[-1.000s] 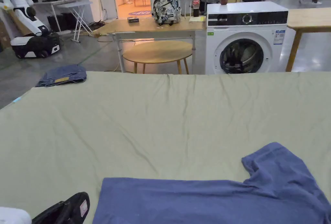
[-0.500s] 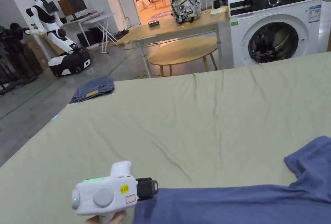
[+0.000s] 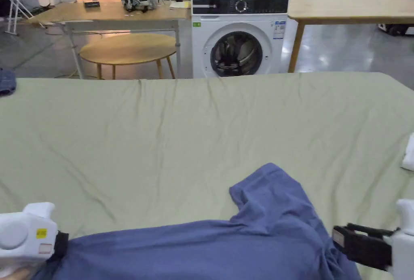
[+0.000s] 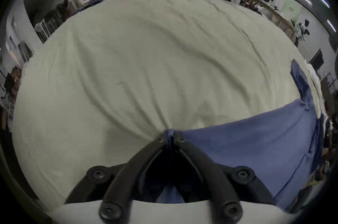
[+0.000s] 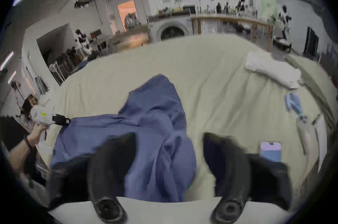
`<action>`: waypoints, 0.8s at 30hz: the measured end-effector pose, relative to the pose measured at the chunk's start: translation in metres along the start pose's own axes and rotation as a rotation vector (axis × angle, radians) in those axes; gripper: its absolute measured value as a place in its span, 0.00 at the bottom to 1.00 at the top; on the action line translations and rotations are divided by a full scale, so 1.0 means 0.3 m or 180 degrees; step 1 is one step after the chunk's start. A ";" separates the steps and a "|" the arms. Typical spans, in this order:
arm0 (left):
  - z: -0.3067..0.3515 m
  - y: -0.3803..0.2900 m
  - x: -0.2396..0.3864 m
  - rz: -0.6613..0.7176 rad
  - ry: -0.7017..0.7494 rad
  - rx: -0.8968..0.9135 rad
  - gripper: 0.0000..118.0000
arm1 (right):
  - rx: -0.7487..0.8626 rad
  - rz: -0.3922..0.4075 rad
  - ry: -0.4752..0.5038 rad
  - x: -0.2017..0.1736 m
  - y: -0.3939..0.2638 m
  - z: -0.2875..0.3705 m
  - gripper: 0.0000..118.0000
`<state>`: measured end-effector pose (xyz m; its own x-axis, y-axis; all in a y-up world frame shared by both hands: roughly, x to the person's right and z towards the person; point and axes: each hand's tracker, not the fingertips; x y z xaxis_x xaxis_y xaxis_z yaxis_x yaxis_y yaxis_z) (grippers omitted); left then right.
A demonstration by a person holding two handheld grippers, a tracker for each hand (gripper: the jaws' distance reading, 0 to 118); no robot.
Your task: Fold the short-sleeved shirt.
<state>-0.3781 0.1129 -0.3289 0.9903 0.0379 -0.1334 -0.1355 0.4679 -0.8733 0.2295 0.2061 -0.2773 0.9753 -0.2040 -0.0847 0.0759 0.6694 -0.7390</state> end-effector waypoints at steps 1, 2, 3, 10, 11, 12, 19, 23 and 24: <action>-0.001 0.004 0.000 0.0024 -0.0011 -0.0027 0.00 | -0.0168 -0.0094 0.0079 0.034 0.063 -0.074 0.72; 0.025 -0.007 0.020 0.0041 -0.0010 -0.0048 0.00 | -0.0248 -0.0206 0.0103 0.057 0.115 -0.155 0.71; 0.026 -0.008 0.026 0.0036 -0.0001 -0.0053 0.00 | -0.0398 -0.0281 0.0114 0.075 0.158 -0.231 0.71; 0.056 -0.022 0.040 0.0012 -0.0006 -0.0073 0.00 | -0.1278 0.0039 -0.0473 0.029 0.191 -0.577 0.58; 0.057 -0.026 0.041 0.0021 -0.0021 -0.0073 0.00 | -0.1223 0.0302 -0.0465 0.005 0.190 -0.566 0.50; 0.060 -0.030 0.044 0.0025 -0.0025 -0.0064 0.00 | -0.1152 0.0410 -0.0520 -0.011 0.194 -0.547 0.33; 0.195 -0.072 0.012 0.0095 -0.0221 0.0505 0.00 | -0.0606 0.0401 -0.0431 -0.016 0.193 -0.325 0.01; 0.453 -0.172 -0.030 -0.0054 -0.0520 0.1038 0.00 | -0.0109 0.0479 -0.0122 -0.041 0.133 -0.043 0.01; 0.508 -0.210 -0.041 -0.0064 -0.0550 0.1061 0.00 | -0.0015 0.0529 -0.0057 -0.048 0.097 0.034 0.01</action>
<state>-0.3772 0.2175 -0.2010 0.9869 0.1609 -0.0121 -0.1273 0.7306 -0.6708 0.2199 0.2356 -0.2908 0.9779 -0.0778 -0.1941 -0.0878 0.6895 -0.7189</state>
